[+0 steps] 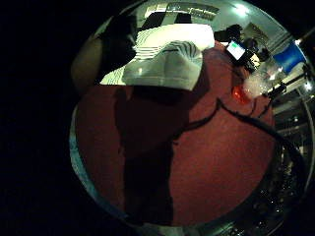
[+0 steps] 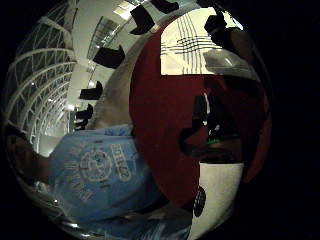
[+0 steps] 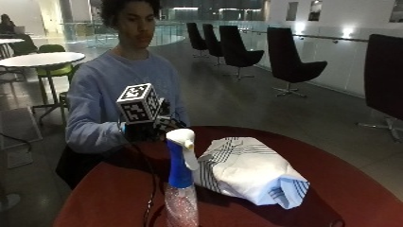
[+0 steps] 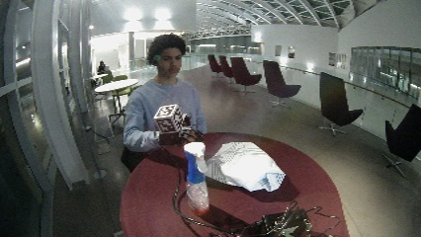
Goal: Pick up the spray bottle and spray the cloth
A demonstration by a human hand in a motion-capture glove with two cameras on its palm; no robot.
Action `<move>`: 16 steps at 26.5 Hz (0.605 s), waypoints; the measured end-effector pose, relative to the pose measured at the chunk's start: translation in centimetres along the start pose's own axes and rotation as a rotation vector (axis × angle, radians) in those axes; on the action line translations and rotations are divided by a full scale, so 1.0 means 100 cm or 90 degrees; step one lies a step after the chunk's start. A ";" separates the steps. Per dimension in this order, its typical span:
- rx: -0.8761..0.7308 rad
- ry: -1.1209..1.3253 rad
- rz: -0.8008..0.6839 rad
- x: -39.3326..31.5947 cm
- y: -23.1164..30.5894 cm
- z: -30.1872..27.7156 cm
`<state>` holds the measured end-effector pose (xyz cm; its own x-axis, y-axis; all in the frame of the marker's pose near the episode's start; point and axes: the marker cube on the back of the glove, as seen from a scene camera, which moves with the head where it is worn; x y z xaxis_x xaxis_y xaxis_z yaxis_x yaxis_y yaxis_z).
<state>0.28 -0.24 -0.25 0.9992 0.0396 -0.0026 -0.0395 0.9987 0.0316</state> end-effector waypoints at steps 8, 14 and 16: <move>0.081 -0.031 0.102 0.041 0.001 -0.021; 0.176 -0.154 0.239 0.101 0.000 -0.058; 0.196 -0.214 0.284 0.124 -0.003 -0.070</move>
<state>12.66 0.13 -7.28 0.8357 0.3875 0.3892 -0.4989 0.8320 0.2427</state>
